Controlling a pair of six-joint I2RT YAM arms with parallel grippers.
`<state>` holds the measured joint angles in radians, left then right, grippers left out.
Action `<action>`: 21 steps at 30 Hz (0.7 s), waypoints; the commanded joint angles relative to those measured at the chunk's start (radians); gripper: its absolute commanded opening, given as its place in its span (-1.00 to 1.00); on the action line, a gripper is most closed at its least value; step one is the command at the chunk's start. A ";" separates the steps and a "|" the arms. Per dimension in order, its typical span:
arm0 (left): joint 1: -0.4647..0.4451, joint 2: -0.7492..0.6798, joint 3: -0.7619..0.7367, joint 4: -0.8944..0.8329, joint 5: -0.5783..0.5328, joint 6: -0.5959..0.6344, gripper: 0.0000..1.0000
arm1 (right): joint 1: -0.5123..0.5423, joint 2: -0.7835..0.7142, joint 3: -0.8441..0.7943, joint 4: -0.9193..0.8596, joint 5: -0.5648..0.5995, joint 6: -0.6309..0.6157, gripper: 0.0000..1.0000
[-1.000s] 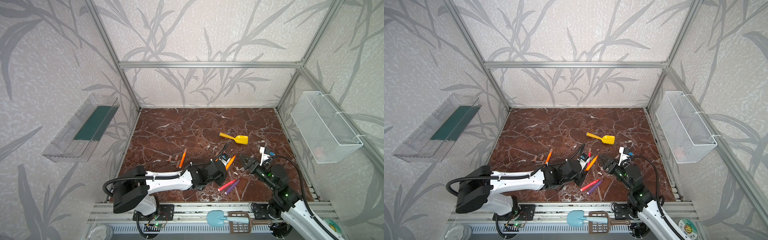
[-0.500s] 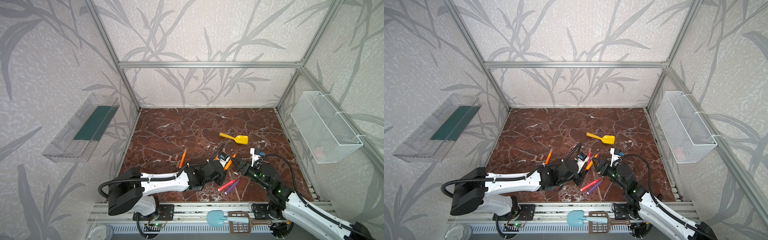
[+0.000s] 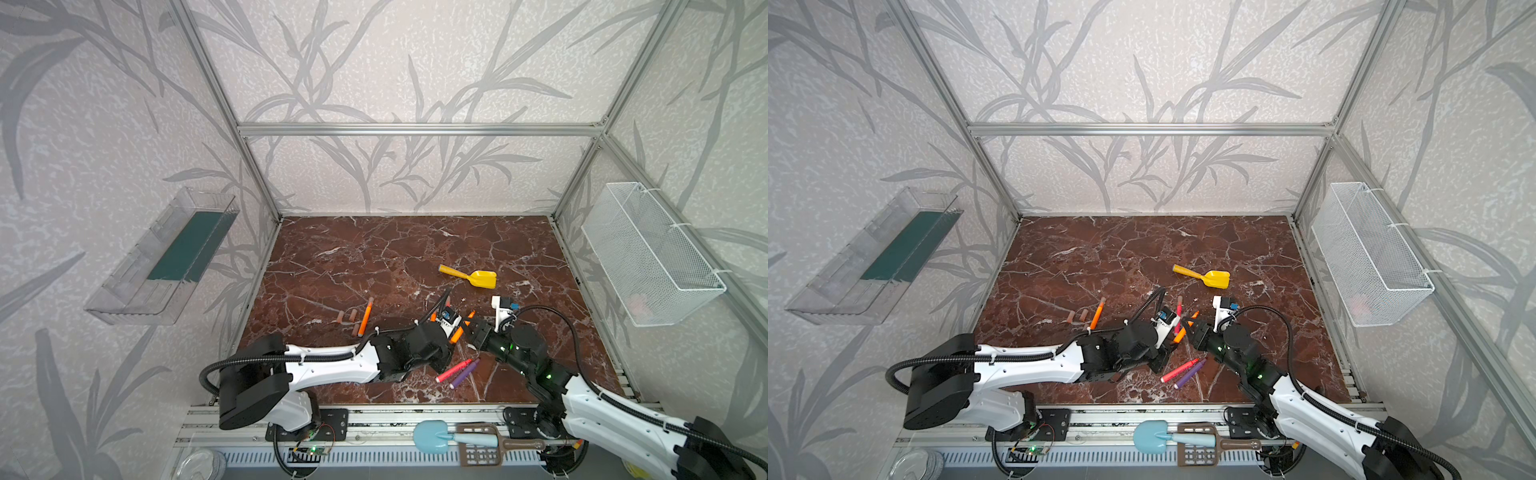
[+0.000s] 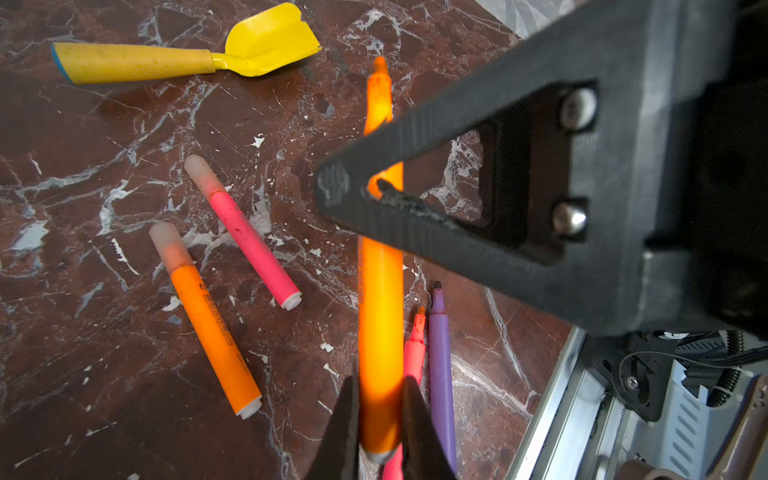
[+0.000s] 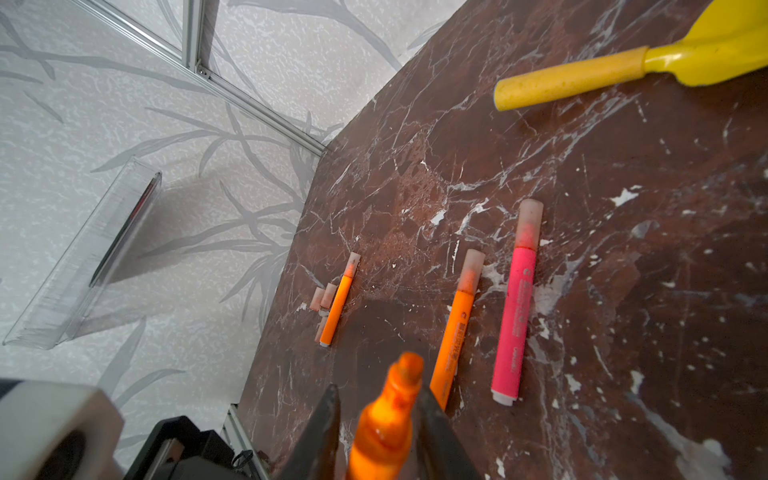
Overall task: Insert the pens into the pen caps
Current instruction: 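Raise the orange highlighter with the left gripper while the right moves toward the caps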
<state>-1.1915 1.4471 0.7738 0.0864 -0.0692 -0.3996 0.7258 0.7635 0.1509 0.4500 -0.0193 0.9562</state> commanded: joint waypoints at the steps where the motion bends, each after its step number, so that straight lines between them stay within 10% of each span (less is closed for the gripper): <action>1: -0.003 0.008 0.032 0.006 0.007 0.016 -1.00 | 0.007 -0.013 0.035 0.014 0.022 -0.003 -0.63; 21: -0.004 0.034 0.048 0.064 -0.009 0.012 -0.17 | 0.166 -0.070 -0.001 0.048 0.134 0.112 -0.93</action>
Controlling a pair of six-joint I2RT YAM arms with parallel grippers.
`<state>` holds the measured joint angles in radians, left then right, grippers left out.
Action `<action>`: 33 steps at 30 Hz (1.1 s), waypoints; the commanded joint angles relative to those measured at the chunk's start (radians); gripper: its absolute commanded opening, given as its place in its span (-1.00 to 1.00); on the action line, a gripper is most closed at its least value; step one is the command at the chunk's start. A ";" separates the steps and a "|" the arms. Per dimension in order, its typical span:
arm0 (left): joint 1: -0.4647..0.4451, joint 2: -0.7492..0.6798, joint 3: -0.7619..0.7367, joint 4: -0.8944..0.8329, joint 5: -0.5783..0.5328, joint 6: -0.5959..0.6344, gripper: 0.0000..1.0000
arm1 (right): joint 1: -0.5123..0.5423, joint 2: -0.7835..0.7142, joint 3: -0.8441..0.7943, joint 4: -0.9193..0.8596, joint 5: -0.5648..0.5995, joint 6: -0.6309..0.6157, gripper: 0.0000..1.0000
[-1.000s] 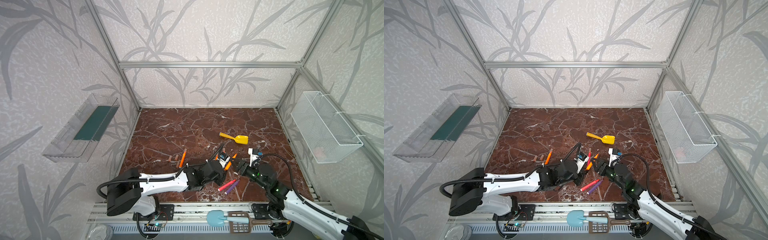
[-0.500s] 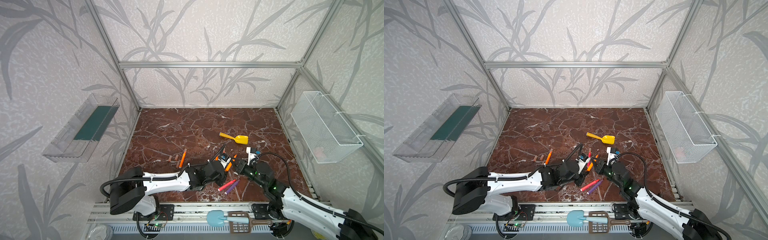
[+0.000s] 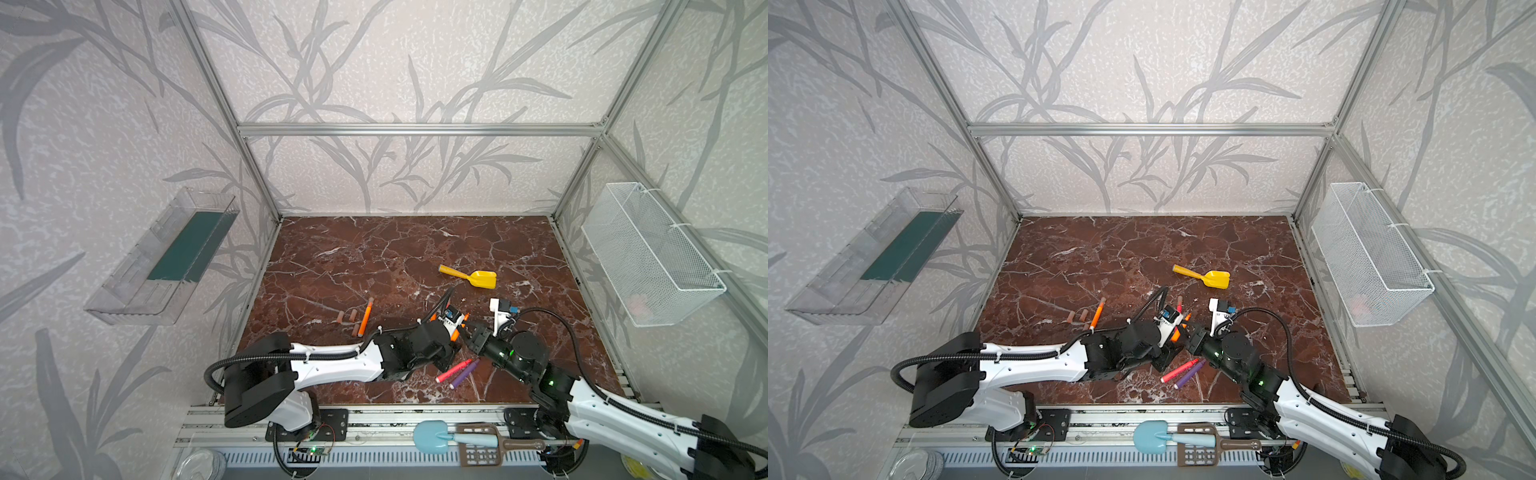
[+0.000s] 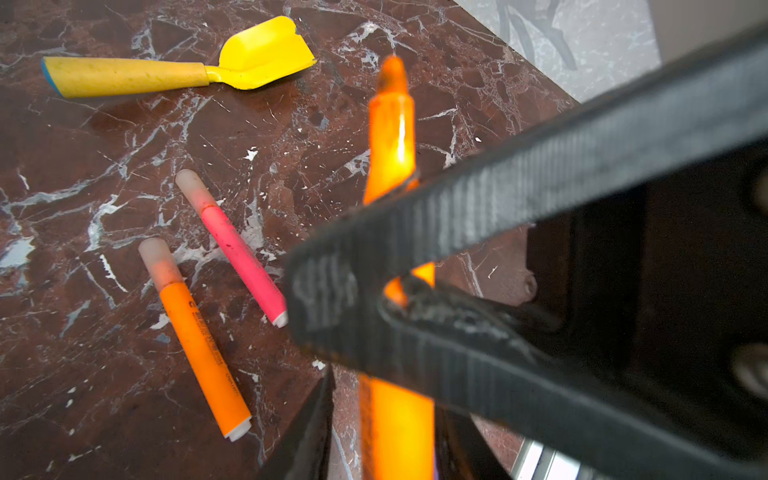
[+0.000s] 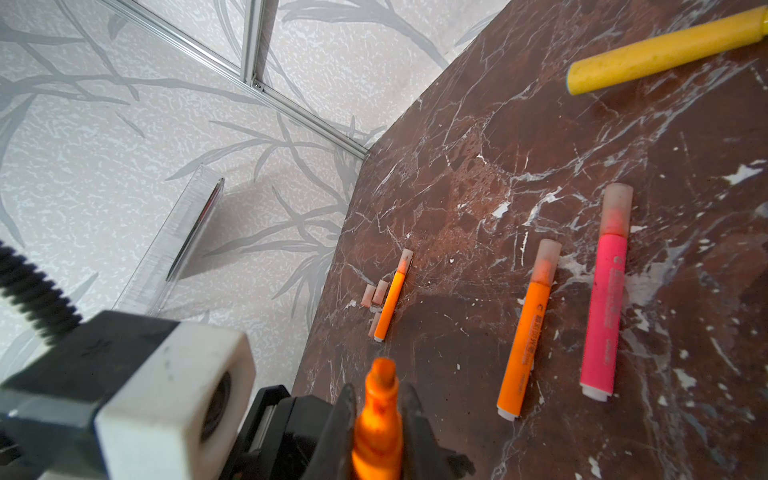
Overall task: Insert the pens into the pen caps
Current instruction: 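Raise the orange highlighter with the left gripper while the right moves toward the caps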
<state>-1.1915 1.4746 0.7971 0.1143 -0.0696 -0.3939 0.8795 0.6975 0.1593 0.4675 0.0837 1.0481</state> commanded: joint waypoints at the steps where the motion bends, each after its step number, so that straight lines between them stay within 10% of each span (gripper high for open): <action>1: -0.003 0.009 0.026 0.039 -0.008 0.007 -0.18 | 0.015 -0.001 -0.012 0.038 0.031 0.026 -0.93; 13: -0.004 0.002 0.016 0.053 -0.016 0.010 -0.92 | 0.035 0.005 -0.012 0.052 0.062 0.042 -0.92; 18: 0.012 -0.038 -0.014 0.029 -0.075 -0.036 -1.00 | 0.036 0.011 0.005 0.019 0.067 0.028 -0.25; 25: 0.235 -0.258 0.043 -0.450 -0.139 -0.199 -1.00 | 0.040 0.020 0.089 -0.110 0.088 -0.051 -0.02; 33: 0.518 -0.575 -0.033 -0.578 -0.321 -0.218 -1.00 | 0.076 0.232 0.243 -0.183 0.072 -0.156 -0.06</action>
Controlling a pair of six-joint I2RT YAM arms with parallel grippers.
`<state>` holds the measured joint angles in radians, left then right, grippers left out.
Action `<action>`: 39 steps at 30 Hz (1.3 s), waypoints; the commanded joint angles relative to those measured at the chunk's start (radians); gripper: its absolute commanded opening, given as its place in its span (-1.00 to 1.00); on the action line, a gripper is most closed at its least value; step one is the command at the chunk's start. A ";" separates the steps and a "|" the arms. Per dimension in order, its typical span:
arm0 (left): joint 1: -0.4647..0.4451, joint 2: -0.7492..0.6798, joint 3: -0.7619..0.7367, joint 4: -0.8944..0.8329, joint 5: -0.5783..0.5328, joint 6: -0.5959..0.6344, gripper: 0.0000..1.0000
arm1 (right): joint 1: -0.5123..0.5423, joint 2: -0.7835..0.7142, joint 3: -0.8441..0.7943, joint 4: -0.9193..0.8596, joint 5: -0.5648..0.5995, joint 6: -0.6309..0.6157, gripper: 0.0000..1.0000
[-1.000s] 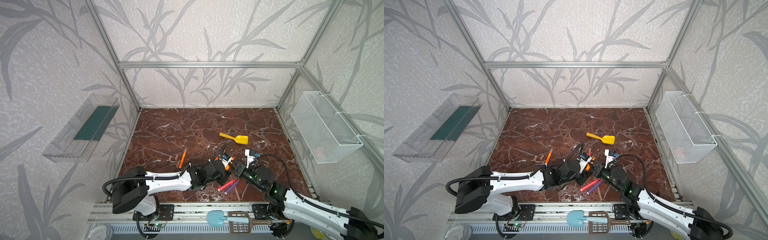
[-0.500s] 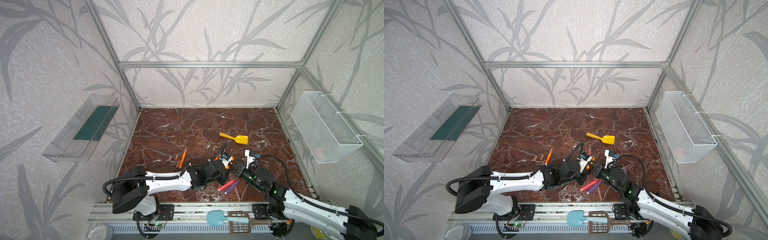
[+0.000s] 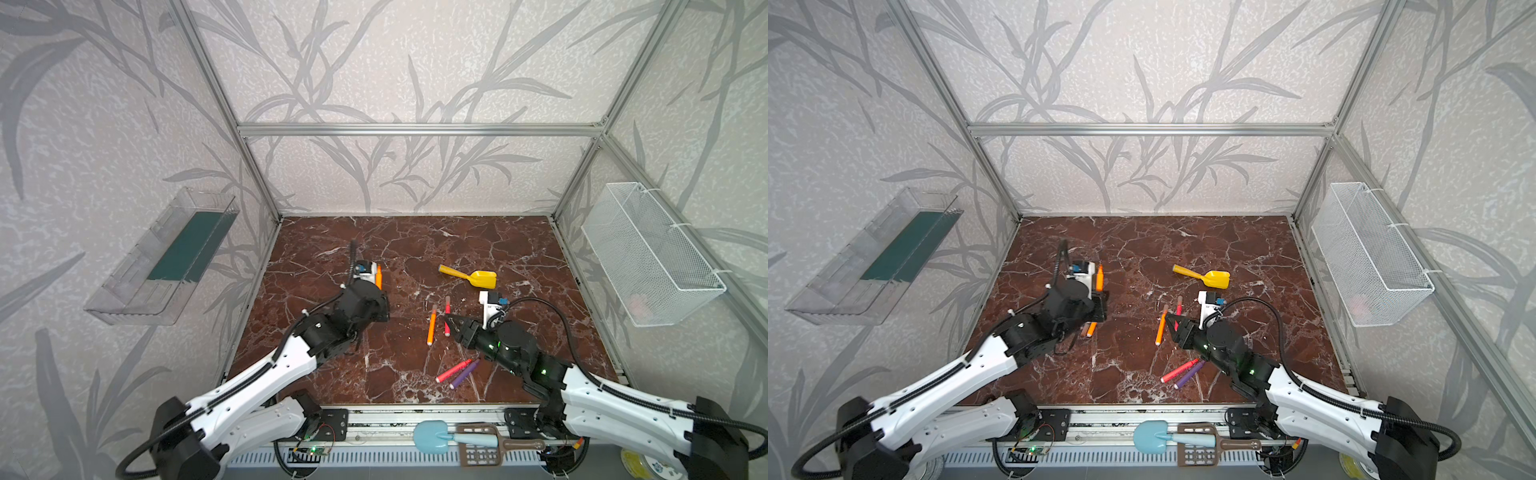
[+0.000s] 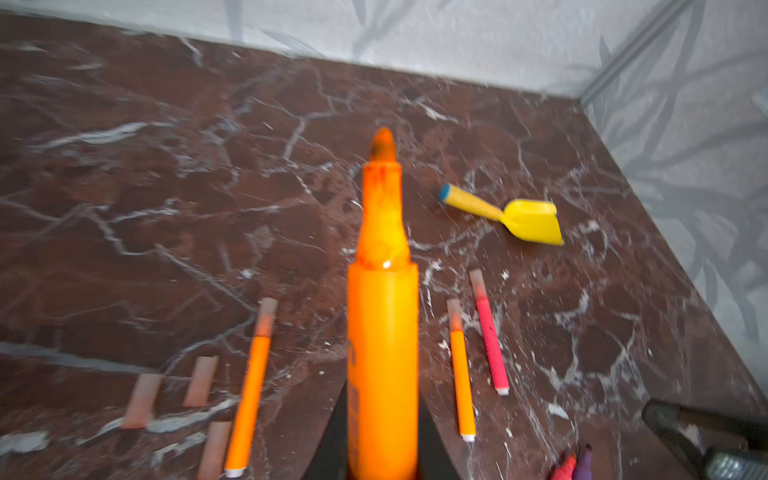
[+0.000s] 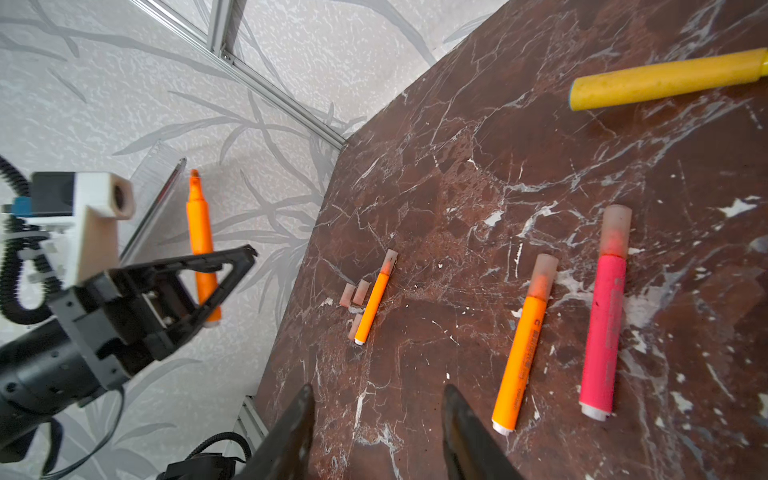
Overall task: Insert the pens into the pen caps
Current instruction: 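Raise the orange highlighter with the left gripper while the right moves toward the caps, then reach the right gripper across to the pale pink caps and grasp one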
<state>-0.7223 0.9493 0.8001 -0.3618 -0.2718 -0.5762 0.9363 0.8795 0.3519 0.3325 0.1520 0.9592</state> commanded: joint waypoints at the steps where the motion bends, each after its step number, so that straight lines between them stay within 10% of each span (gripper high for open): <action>1: 0.086 -0.074 -0.065 -0.082 -0.129 -0.041 -1.00 | 0.030 0.088 0.073 -0.053 0.007 -0.083 -0.06; 23: 0.362 -0.366 -0.312 -0.038 -0.264 -0.056 -1.00 | 0.209 1.026 0.910 -0.376 -0.067 -0.305 -0.29; 39: 0.383 -0.354 -0.300 -0.028 -0.219 -0.047 -1.00 | 0.232 1.348 1.309 -0.607 -0.055 -0.382 -0.34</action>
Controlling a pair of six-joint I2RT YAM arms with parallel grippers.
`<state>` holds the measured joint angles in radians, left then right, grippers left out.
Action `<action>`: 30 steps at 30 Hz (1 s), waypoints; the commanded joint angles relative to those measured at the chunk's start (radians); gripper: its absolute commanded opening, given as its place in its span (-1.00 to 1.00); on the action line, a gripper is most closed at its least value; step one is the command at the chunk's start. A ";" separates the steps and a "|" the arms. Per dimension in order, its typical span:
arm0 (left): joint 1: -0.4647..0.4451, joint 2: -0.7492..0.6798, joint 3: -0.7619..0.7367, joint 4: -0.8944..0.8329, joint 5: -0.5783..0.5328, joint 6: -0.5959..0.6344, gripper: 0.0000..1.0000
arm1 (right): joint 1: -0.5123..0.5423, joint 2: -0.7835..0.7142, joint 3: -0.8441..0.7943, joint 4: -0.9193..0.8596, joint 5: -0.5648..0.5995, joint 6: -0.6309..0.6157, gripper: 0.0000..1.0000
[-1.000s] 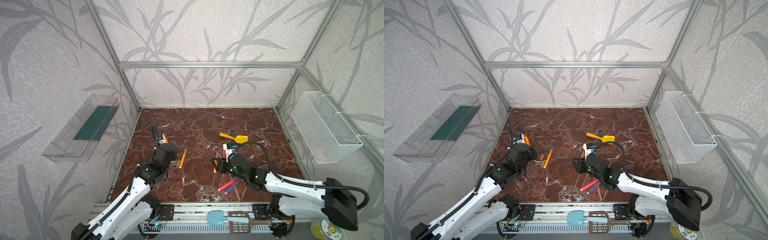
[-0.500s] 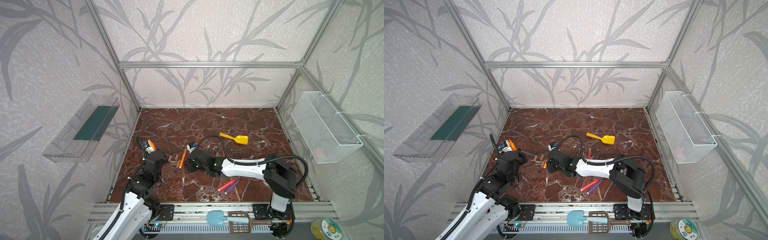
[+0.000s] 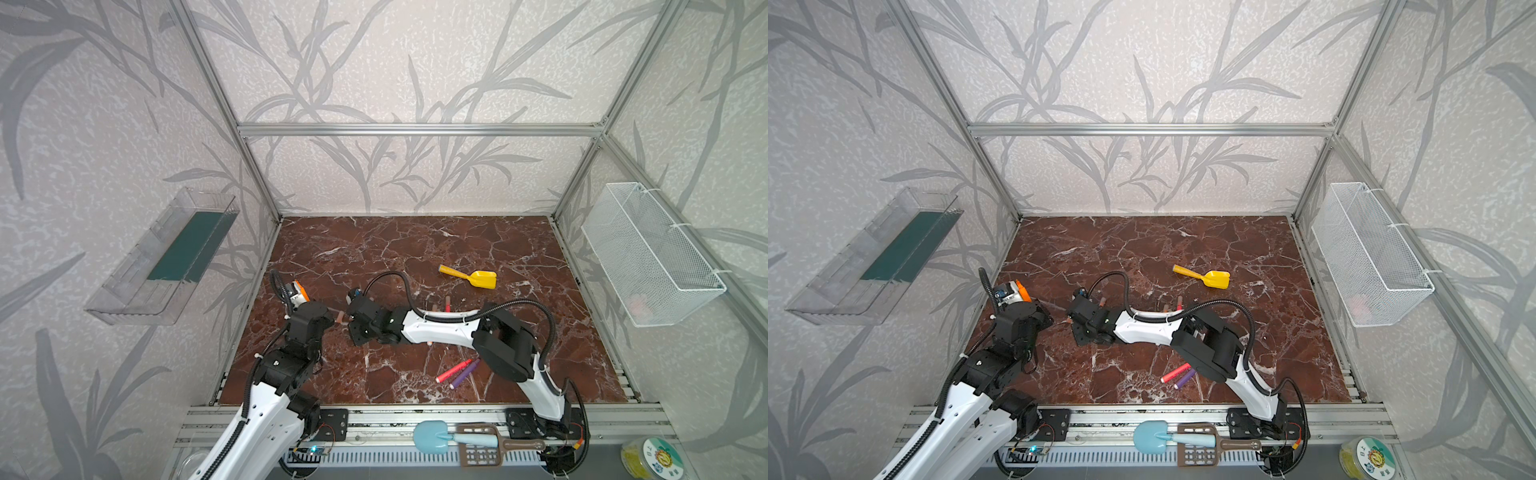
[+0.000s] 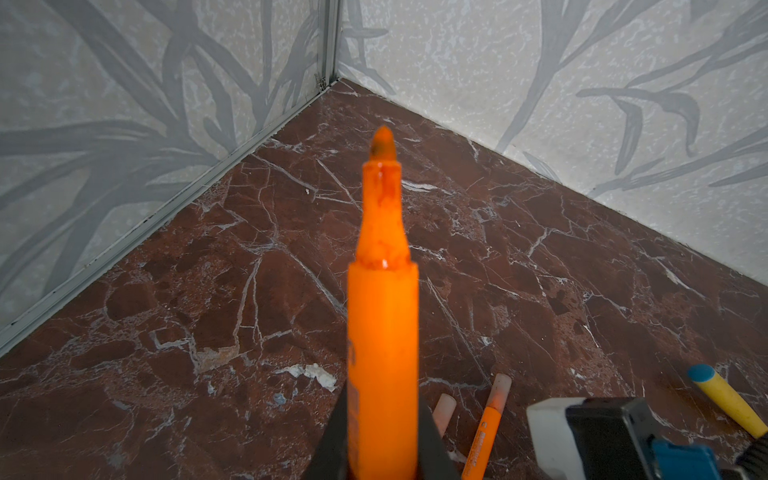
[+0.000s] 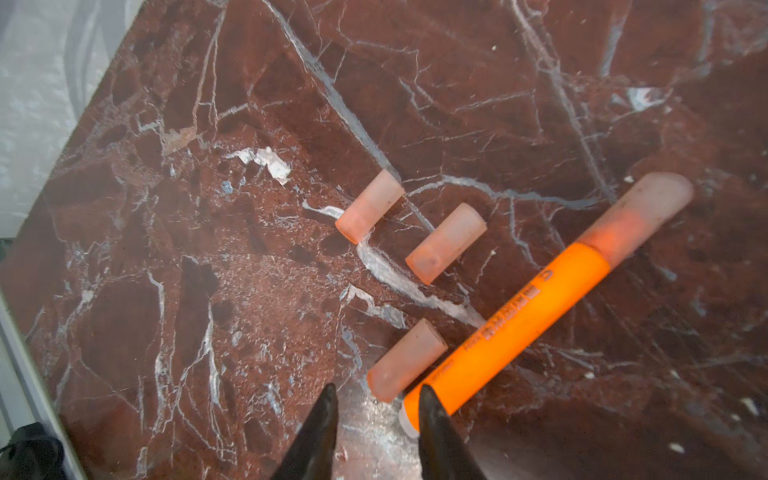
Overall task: Insert the pens into the pen caps
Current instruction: 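Reach the right gripper across to the pale pink caps and grasp one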
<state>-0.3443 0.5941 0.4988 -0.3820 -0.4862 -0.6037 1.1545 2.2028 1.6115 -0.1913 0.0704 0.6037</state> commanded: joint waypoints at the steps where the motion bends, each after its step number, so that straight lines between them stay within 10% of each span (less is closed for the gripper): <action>1: 0.005 0.000 0.001 -0.009 -0.003 -0.020 -1.00 | 0.015 0.038 0.067 -0.097 0.036 -0.028 -0.34; 30: 0.006 -0.017 -0.001 -0.005 0.018 -0.022 -1.00 | 0.050 0.212 0.316 -0.334 0.244 -0.056 -0.29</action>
<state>-0.3397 0.5850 0.4988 -0.3916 -0.4637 -0.6037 1.1801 2.3970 1.9053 -0.4652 0.2764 0.5541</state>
